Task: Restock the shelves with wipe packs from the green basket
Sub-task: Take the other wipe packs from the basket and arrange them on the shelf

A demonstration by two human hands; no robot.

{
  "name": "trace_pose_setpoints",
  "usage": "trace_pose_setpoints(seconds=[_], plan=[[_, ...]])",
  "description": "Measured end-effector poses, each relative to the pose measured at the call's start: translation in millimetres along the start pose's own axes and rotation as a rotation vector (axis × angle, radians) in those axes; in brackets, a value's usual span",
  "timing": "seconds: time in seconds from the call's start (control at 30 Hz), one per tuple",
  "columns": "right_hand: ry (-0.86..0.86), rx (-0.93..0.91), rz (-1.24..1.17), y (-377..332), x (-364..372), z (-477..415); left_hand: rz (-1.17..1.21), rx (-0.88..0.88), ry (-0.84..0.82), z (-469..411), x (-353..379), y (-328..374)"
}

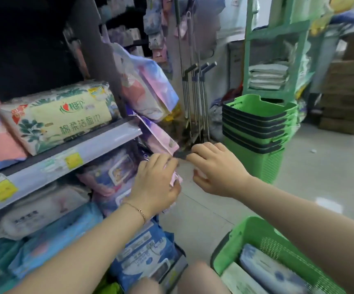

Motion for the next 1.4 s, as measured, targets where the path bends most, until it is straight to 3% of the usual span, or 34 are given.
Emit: trace_pose_setpoints(seconds=[0.37,0.8,1.13,1.4], plan=[[-0.120,0.399,-0.016,80,49,175,0.269,0.173,-0.300,31,96,161],[-0.477,0.846,-0.097,85,139,357,0.348,0.366,-0.584,84,153,251],[-0.931,1.054,-0.335,32,231,412,0.394,0.390,-0.791,106,176,276],[-0.930,1.237,-0.349,17,271,407,0.410,0.420,-0.823,111,184,280]])
Point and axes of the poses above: each hand's wrist, its own z-axis away from the middle knuckle, its own x-axis out of the palm, y = z × x, the point moved 3 cm from there along -z, towards the middle knuckle, and after that the axes turned 15 degrees about -z, right-handed, at the moved point
